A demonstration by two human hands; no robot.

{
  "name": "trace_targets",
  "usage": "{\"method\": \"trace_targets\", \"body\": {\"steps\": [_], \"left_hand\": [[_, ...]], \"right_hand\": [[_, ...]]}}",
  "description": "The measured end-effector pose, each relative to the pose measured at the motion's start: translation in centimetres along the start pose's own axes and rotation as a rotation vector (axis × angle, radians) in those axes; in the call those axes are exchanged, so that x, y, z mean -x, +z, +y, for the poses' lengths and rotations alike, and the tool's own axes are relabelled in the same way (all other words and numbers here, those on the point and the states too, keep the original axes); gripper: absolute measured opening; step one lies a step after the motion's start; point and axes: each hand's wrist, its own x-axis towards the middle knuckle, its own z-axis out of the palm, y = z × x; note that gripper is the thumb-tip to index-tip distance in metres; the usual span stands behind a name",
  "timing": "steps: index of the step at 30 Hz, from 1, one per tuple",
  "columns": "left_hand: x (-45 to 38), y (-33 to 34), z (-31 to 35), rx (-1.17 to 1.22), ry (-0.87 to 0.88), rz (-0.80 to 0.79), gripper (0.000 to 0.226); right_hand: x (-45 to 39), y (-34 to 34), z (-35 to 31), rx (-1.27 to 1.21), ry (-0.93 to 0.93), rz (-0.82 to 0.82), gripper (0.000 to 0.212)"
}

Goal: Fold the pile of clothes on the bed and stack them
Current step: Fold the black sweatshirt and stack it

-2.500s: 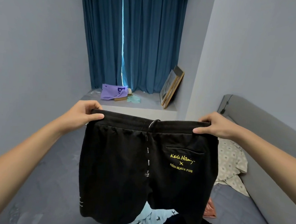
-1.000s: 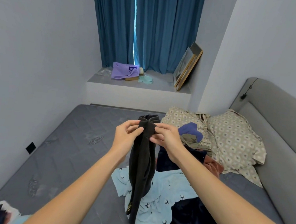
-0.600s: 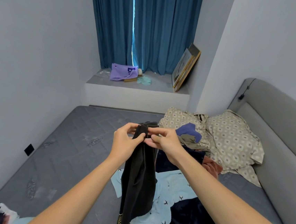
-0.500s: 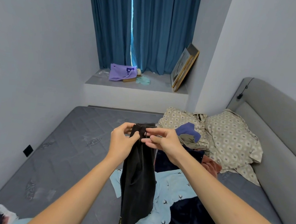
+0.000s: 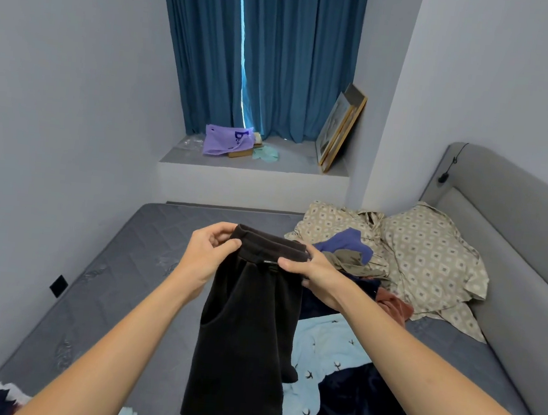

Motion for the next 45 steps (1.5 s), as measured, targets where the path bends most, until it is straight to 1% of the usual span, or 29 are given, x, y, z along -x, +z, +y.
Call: {"method": "trace_targets", "body": {"steps": [1,2,5,6,8,11,12,14,17,18,24,27,29,31,33,37,38,40,45], "left_hand": [[0.0,-0.2,0.1,0.007,-0.009,0.013,0.025],[0.0,-0.5,0.3,0.017,-0.015,0.031,0.025],[0.0,-1.2,0.8,0.051,-0.014,0.086,0.025],[0.1,-1.4,0.9,0.053,-0.013,0.089,0.026],[0.3,-1.8,1.1,0.035,-0.009,0.08,0.027],[1.1,-2.2,1.0,0.027,-0.016,0.077,0.026],[1.4,-2.3,1.0,0.038,-0.023,0.079,0.026],[1.8,-2.4,1.1,0.06,-0.035,0.082,0.026],[2.4,-2.5,1.3,0.074,-0.034,0.093,0.026],[2.6,-2.5,1.3,0.071,-0.031,0.096,0.026],[3.5,-3.2,2.1,0.063,-0.025,0.132,0.025],[3.8,-4.0,2.3,0.054,-0.031,0.16,0.025],[4.1,-4.4,2.3,0.026,-0.034,0.16,0.025],[4.5,-4.5,2.3,-0.001,-0.032,0.169,0.024],[5.0,-4.3,2.2,-0.039,-0.028,0.185,0.024],[6.1,-3.4,1.6,-0.151,-0.056,0.187,0.027],[6.4,-3.0,1.3,-0.177,-0.068,0.187,0.025],[7.1,-2.2,0.4,-0.218,-0.092,0.187,0.02],[8.5,0.4,-1.7,-0.215,-0.132,0.188,0.015]], "right_hand": [[0.1,0.1,0.1,0.023,0.004,-0.048,0.077],[0.1,0.3,0.3,0.043,-0.003,-0.057,0.071],[0.2,0.6,0.4,0.007,-0.073,0.018,0.061],[0.4,0.7,0.4,-0.025,-0.099,0.011,0.06],[0.7,0.9,0.4,-0.044,-0.138,-0.055,0.064],[1.5,1.0,0.3,0.018,-0.194,-0.128,0.087],[1.8,1.0,0.3,0.068,-0.215,-0.14,0.089],[2.4,1.1,0.4,0.159,-0.263,-0.165,0.079],[3.2,1.5,0.5,0.239,-0.296,-0.164,0.051],[3.3,1.6,0.5,0.256,-0.303,-0.165,0.044],[4.0,1.2,-0.3,0.302,-0.321,-0.127,0.034],[4.4,0.9,-0.5,0.26,-0.342,-0.089,0.031],[4.6,0.9,-0.7,0.257,-0.337,-0.036,0.042],[4.6,0.9,-0.8,0.26,-0.37,0.004,0.039],[4.6,0.8,-0.5,0.244,-0.411,0.058,0.044],[4.9,0.1,0.4,0.113,-0.366,0.093,0.059],[4.8,-0.2,0.6,0.116,-0.352,0.086,0.056],[4.9,-1.0,1.1,0.138,-0.324,0.069,0.043],[5.5,-3.3,3.0,0.147,-0.283,0.006,0.028]]}}
